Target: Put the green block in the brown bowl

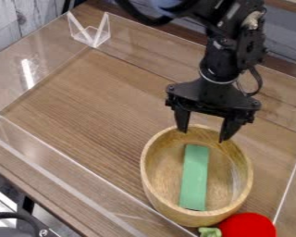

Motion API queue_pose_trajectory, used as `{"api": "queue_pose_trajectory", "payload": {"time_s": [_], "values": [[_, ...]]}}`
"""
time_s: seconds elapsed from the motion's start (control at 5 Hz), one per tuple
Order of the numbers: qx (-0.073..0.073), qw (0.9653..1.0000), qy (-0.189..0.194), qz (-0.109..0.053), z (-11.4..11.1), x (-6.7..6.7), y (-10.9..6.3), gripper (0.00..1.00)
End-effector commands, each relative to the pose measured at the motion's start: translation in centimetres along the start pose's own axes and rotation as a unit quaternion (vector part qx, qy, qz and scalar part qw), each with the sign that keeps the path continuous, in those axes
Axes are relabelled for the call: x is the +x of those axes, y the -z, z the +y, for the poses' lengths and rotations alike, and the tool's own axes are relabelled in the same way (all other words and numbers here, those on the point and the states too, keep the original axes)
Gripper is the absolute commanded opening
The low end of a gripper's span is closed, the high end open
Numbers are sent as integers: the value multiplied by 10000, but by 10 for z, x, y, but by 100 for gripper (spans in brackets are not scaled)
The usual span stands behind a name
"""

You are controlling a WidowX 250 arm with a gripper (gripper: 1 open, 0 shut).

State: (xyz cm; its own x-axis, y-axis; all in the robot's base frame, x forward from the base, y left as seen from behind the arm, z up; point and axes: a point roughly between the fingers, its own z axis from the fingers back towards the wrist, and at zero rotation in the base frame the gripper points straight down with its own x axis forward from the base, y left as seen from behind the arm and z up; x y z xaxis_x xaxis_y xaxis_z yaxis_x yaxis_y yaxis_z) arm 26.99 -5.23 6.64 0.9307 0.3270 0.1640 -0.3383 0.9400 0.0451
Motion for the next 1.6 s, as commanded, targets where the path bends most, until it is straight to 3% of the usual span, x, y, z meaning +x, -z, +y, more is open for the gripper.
{"api": "queue_pose_trajectory", "payload": {"time_s": [0.0, 0.4, 0.6, 0.8, 1.0, 1.2, 1.4], "values": [[-214, 9995, -5, -247, 8, 20, -13, 100], [-355, 9985, -125, -399, 42, 46, -30, 100], [-299, 9976, -286, -557, 68, 57, -31, 100], [-223, 9964, -355, -735, 97, 69, -23, 100], [-89, 9955, -513, -790, 123, 87, -10, 100], [21, 9945, -712, -764, 126, 91, 2, 100], [17, 9945, -773, -706, 137, 105, 7, 100]]}}
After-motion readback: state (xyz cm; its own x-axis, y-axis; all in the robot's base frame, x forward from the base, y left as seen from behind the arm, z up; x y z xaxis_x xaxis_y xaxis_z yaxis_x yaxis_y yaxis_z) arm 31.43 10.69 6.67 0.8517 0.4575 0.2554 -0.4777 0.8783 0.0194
